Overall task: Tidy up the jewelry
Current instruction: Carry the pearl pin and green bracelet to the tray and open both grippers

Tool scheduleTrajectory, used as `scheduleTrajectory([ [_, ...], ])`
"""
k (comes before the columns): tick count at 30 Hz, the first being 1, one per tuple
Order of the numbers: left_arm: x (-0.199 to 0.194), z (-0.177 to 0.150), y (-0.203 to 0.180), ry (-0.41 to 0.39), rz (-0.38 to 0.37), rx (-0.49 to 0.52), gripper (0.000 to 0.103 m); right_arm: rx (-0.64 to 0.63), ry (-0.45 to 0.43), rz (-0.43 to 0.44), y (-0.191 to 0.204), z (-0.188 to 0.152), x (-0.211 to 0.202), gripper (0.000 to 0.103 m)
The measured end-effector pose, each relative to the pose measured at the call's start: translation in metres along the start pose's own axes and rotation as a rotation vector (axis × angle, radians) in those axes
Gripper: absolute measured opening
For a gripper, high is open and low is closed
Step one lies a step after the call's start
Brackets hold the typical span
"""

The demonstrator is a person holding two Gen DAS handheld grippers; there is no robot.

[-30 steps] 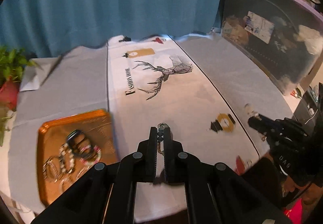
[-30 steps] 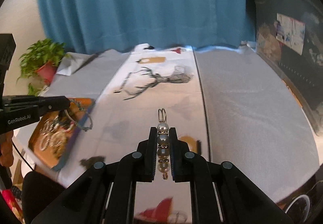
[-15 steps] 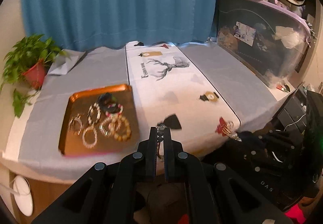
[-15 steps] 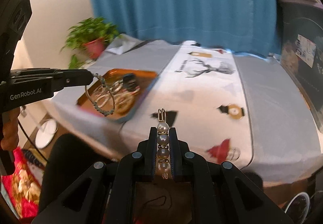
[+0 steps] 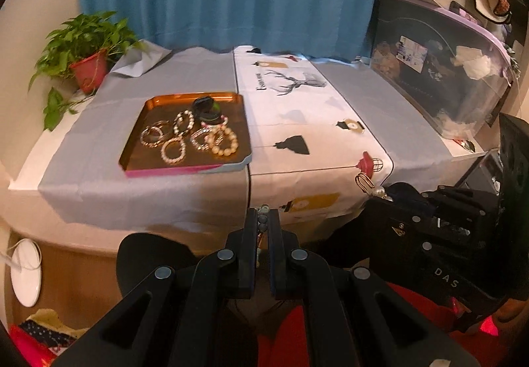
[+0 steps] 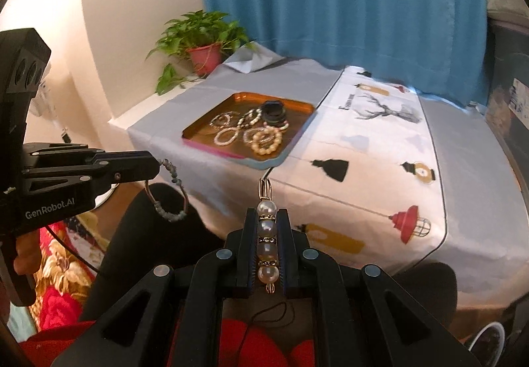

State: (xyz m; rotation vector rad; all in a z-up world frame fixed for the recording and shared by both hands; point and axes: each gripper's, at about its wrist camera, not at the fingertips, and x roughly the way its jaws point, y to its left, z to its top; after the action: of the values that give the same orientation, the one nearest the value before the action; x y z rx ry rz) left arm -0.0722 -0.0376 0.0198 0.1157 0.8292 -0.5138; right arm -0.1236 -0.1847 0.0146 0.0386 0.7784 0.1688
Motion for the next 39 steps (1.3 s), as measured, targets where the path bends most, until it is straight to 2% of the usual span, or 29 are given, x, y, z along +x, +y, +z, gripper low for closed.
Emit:
scheduleTrajectory([
  [10, -0.002, 0.005, 0.01, -0.012, -0.003, -0.017, 0.003, -0.025, 0.017, 0.013, 0.012, 0.005, 0.01, 0.012],
  [16, 0.001, 0.03, 0.035, -0.043, 0.038, -0.028, 0.004, -0.045, 0.009, 0.022, 0.015, 0.027, 0.026, 0.012],
  [21, 0.014, 0.059, 0.063, -0.073, 0.084, -0.037, 0.003, -0.055, -0.004, 0.033, 0.016, 0.058, 0.053, 0.012],
  [26, 0.04, 0.087, 0.097, -0.084, 0.11, -0.064, 0.004, -0.062, -0.03, 0.047, 0.018, 0.098, 0.091, 0.012],
  [29, 0.066, 0.101, 0.118, -0.062, 0.12, -0.079, 0.004, -0.053, -0.027, 0.061, 0.019, 0.117, 0.116, 0.012],
  [34, 0.112, 0.116, 0.144, -0.02, 0.127, -0.078, 0.004, -0.048, 0.015, 0.077, 0.021, 0.142, 0.172, 0.012],
  [39, 0.152, 0.126, 0.167, 0.015, 0.136, -0.087, 0.004, -0.046, 0.064, 0.059, 0.022, 0.153, 0.223, 0.012],
])
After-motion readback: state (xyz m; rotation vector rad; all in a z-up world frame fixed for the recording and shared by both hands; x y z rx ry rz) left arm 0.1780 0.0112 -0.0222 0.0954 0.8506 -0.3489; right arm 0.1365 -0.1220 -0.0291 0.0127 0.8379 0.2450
